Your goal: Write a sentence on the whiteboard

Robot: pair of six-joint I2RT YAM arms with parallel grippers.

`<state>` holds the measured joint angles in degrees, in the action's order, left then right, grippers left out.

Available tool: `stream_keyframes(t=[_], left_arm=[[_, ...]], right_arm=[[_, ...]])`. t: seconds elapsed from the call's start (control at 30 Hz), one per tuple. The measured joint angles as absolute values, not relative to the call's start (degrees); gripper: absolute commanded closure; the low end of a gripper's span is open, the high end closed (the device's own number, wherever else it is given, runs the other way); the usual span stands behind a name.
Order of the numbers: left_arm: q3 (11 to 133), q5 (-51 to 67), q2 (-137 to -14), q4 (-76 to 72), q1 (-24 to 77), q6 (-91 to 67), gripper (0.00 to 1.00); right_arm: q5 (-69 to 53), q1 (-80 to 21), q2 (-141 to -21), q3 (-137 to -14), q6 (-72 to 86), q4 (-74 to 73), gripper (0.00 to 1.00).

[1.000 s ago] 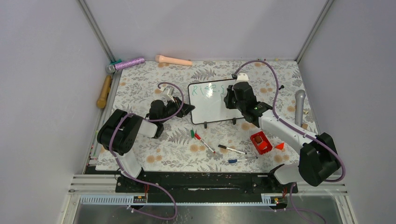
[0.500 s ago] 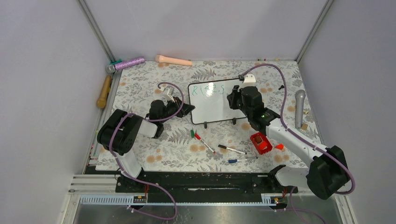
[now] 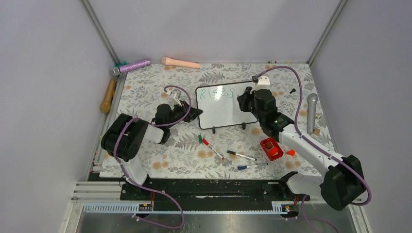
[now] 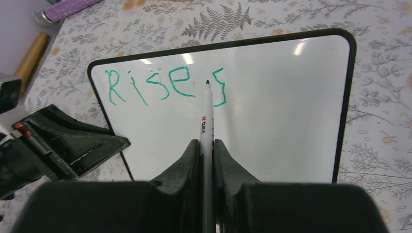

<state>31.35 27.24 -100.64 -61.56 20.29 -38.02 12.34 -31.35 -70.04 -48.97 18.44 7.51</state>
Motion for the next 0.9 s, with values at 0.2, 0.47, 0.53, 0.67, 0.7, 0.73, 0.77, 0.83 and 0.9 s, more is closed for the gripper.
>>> stream_keyframes(t=[0.2,0.47,0.53,0.67,0.7,0.73,0.77,0.83,0.9], left_arm=[[31.4,27.3,-100.6,-61.4,20.3,-38.0,1.0],[31.4,27.4,-100.6,-61.3,20.2,-38.0,1.0],[31.4,27.5,-100.6,-61.3,20.2,-38.1,1.0],[31.4,27.7,-100.6,-61.4,20.2,-38.1,1.0],[31.4,27.7,-100.6,-61.3,20.2,-38.1,1.0],[31.4,27.7,-100.6,-61.3,20.2,-38.1,1.0],[31.4,27.7,-100.6,-61.3,20.2,-38.1,1.0],[31.4,27.7,-100.6,-61.3,20.2,-38.1,1.0],[31.4,27.7,-100.6,-61.3,20.2,-38.1,1.0]], right_arm=[[7.9,-31.3,-67.0,-44.4,23.0,9.6,1.0],[3.2,-29.9,-64.4,-42.8,22.8,5.8,1.0],[1.8,-29.1,-64.7,-45.9,21.8,3.1,1.0],[0.3,-28.4,-66.7,-54.1,19.2,-1.6,1.0],[0.3,-28.3,-67.4,-55.6,19.1,-2.4,1.0],[0.1,-28.0,-67.9,-56.8,19.0,-3.1,1.0],[-0.3,-27.7,-68.7,-58.1,19.0,-4.1,1.0],[-1.6,-26.5,-70.4,-59.9,18.8,-5.4,1.0],[-3.1,-25.2,-71.2,-60.1,18.2,-6.0,1.0]])
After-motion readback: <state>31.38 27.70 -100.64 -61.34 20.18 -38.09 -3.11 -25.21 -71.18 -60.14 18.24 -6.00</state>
